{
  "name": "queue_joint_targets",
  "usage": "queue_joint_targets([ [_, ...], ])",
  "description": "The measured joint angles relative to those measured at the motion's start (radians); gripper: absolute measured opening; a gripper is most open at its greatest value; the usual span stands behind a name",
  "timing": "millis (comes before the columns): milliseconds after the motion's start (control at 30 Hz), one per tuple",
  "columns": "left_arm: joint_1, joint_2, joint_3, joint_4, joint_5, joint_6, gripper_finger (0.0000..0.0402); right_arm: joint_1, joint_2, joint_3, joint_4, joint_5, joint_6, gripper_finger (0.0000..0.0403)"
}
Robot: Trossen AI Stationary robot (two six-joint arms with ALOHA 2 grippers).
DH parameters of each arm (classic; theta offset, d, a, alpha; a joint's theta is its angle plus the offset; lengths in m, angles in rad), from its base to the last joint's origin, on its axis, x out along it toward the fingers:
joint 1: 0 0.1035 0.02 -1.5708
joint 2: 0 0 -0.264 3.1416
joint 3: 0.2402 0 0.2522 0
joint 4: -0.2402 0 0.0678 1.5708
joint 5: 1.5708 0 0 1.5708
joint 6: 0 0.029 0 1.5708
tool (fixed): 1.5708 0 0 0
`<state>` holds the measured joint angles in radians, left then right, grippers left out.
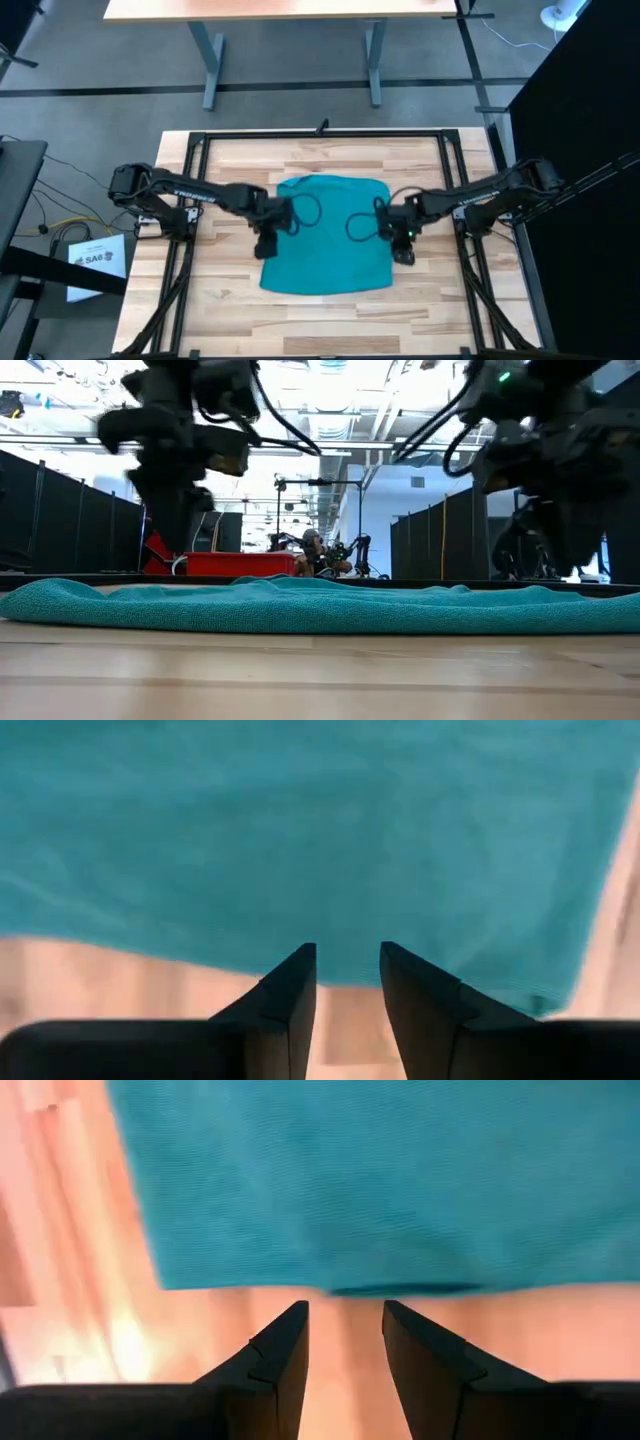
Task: Roll towel
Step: Roll the blue towel
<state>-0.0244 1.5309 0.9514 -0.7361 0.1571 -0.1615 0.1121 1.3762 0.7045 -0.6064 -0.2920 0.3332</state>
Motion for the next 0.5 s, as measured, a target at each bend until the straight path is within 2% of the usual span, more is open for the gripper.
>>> queue_joint_targets([
  [167, -0.088, -0.004, -0.073, 0.201, -0.005, -0.138, 0.0098, 0.148, -0.015, -0.027, 0.202, 0.019, 0.077, 0.0118],
  [233, -0.115, 0.000, -0.085, 0.279, -0.004, -0.157, 0.0098, 0.189, -0.009, -0.026, 0.234, 0.074, 0.078, 0.0118],
  [300, -0.135, 0.008, -0.100, 0.289, -0.004, -0.180, 0.0098, 0.213, 0.007, -0.026, 0.233, 0.121, 0.078, 0.0118],
  [500, -0.226, 0.027, -0.176, 0.291, 0.004, -0.277, 0.0098, 0.235, 0.109, -0.027, 0.242, 0.136, 0.078, 0.0118],
])
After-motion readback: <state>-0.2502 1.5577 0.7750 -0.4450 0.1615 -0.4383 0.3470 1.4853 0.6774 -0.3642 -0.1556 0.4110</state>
